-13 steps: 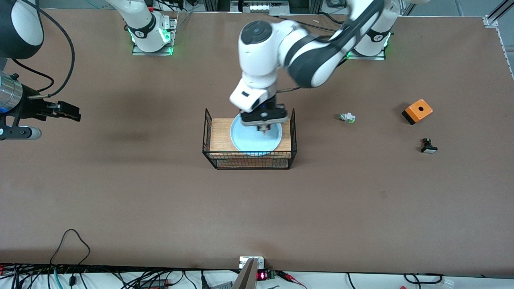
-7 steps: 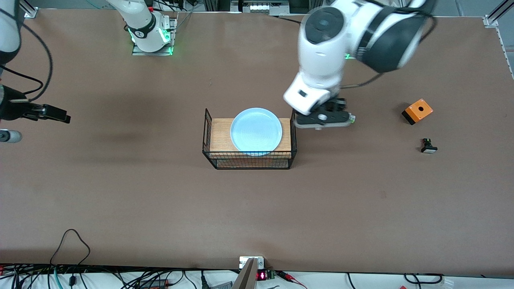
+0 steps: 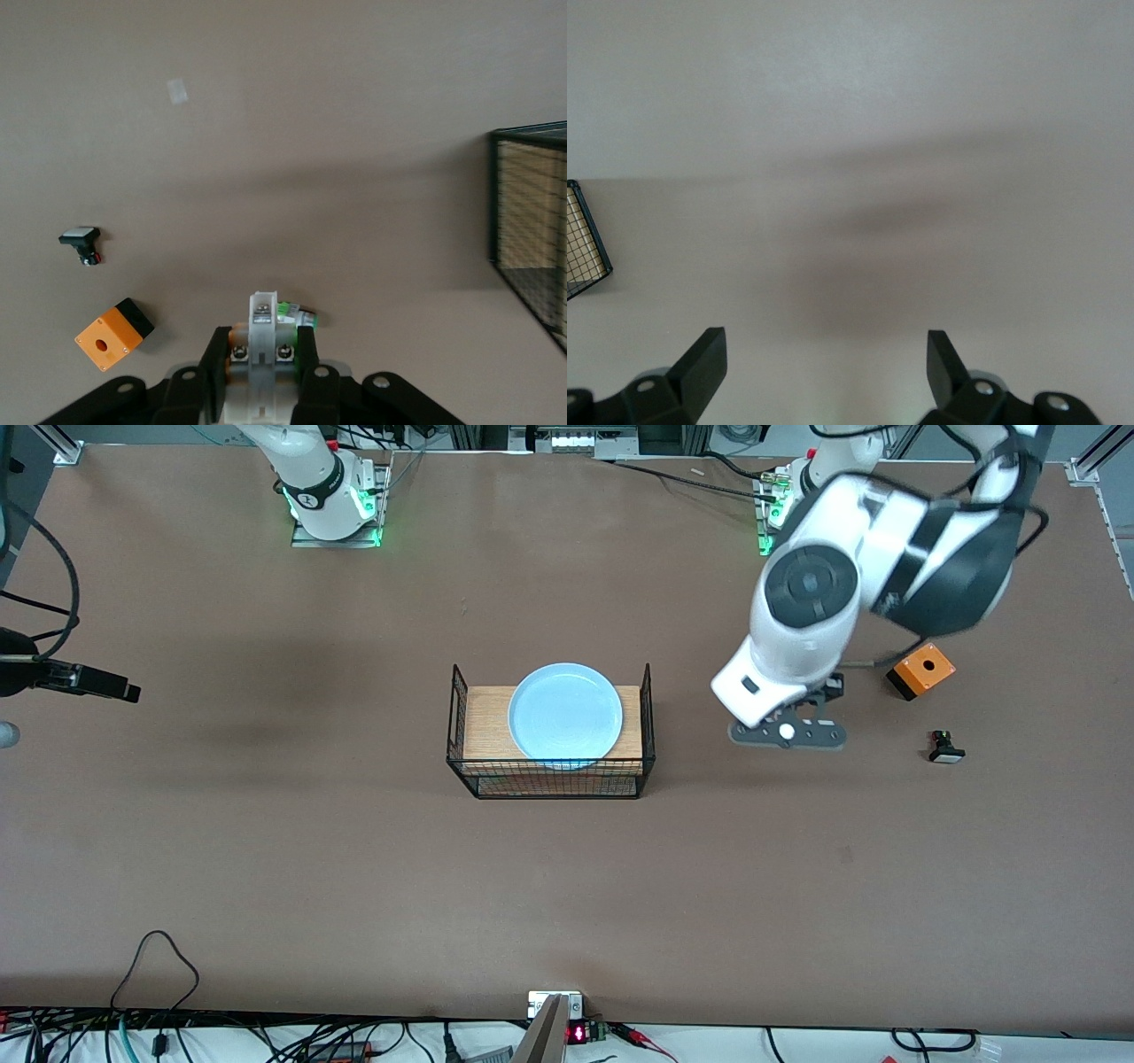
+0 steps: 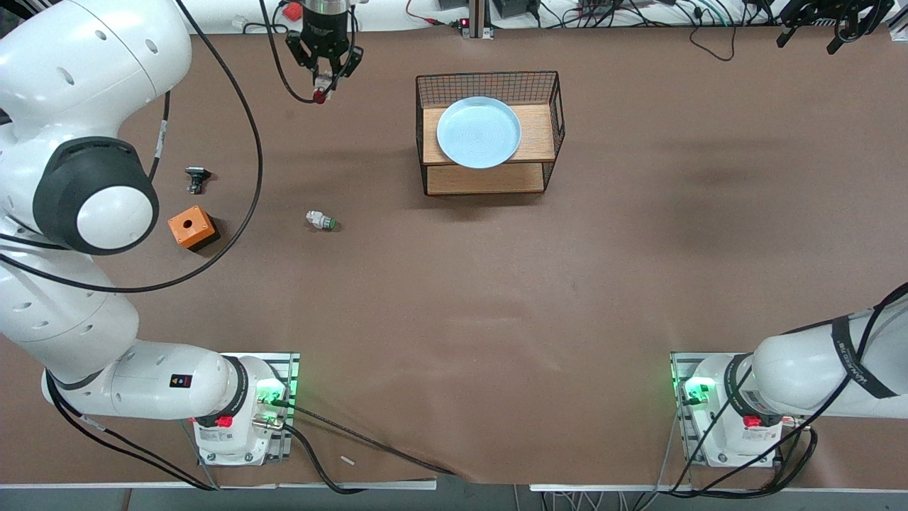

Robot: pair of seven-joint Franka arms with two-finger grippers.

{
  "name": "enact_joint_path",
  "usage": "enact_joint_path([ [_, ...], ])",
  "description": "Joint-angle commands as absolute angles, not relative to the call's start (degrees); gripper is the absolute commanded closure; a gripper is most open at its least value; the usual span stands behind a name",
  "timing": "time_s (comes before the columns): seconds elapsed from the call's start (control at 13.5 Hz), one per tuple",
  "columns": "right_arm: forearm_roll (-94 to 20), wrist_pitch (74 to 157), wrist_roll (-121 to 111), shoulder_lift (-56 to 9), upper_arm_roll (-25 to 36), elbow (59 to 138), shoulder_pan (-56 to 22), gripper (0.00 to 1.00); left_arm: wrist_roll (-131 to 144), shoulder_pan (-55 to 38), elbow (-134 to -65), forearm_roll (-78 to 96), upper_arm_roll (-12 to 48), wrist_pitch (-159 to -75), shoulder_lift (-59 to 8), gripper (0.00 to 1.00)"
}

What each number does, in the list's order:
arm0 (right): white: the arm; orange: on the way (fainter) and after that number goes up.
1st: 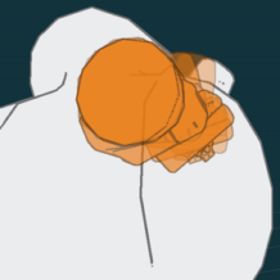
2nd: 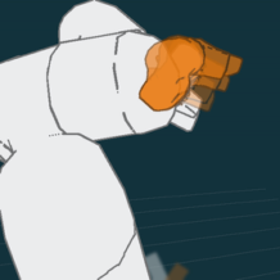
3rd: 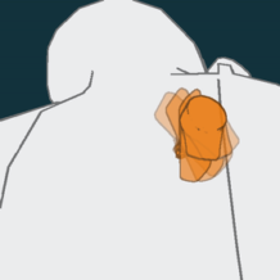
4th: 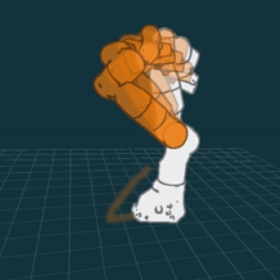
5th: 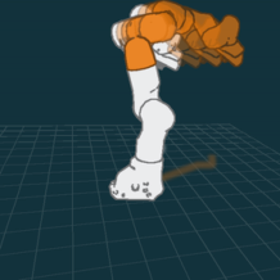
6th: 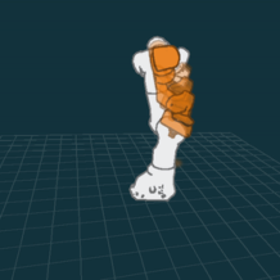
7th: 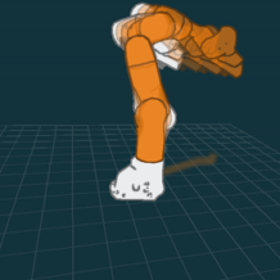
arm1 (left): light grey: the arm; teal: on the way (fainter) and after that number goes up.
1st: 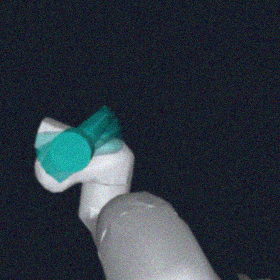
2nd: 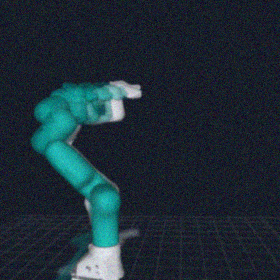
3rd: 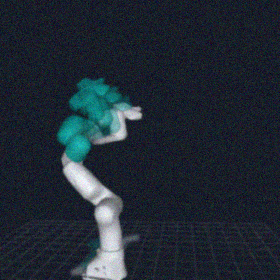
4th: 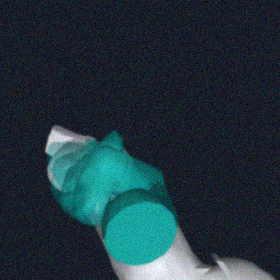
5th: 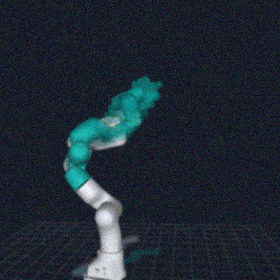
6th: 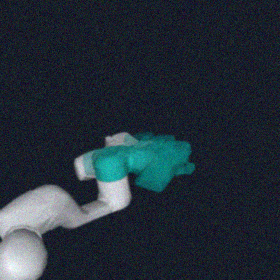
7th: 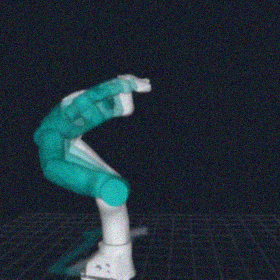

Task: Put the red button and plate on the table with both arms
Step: 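Lift the button out of the basket toward the orange box, then lower the button onto the table and open the left gripper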

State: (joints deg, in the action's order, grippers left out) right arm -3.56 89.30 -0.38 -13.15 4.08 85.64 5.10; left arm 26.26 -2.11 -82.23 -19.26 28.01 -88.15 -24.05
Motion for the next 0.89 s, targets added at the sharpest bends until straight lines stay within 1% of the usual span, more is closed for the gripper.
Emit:
enact_joint_path([
  [0.0, -4.6, 89.1, -1.0, -13.1, 3.4, 85.2, 5.8, 0.0, 20.8, 1.8, -84.5, -18.1, 28.4, -92.6, -25.7, 0.86],
  [0.15, -4.6, 89.1, -1.1, -13.1, 3.4, 85.2, 5.9, 0.0, 13.6, 7.0, -88.1, -18.5, 28.3, -99.0, -27.4, 0.85],
  [0.3, -4.5, 89.1, -1.1, -12.7, 3.2, 85.2, 5.3, 0.0, 6.1, 12.2, -93.6, -18.5, 28.4, -107.5, -27.9, 0.85],
  [0.52, -4.1, 88.6, -1.3, -12.5, 2.9, 85.1, 5.0, 0.0, 3.3, 16.9, -101.3, -20.3, 27.9, -119.0, -29.8, 0.84],
  [0.67, -3.5, 89.0, -1.2, -12.4, 2.6, 84.8, 4.3, 0.0, 2.7, 18.4, -106.6, -20.4, 27.9, -126.4, -30.6, 0.84],
  [0.74, -3.3, 89.3, -1.3, -12.6, 2.7, 84.1, 3.3, 0.0, 2.9, 18.5, -108.0, -20.4, 27.9, -128.3, -31.0, 0.84],
  [0.82, -1.4, 89.1, -1.3, -13.2, 2.6, 81.4, 2.1, 0.0, 3.1, 18.6, -109.0, -20.3, 27.9, -130.0, -31.7, 0.83],
])
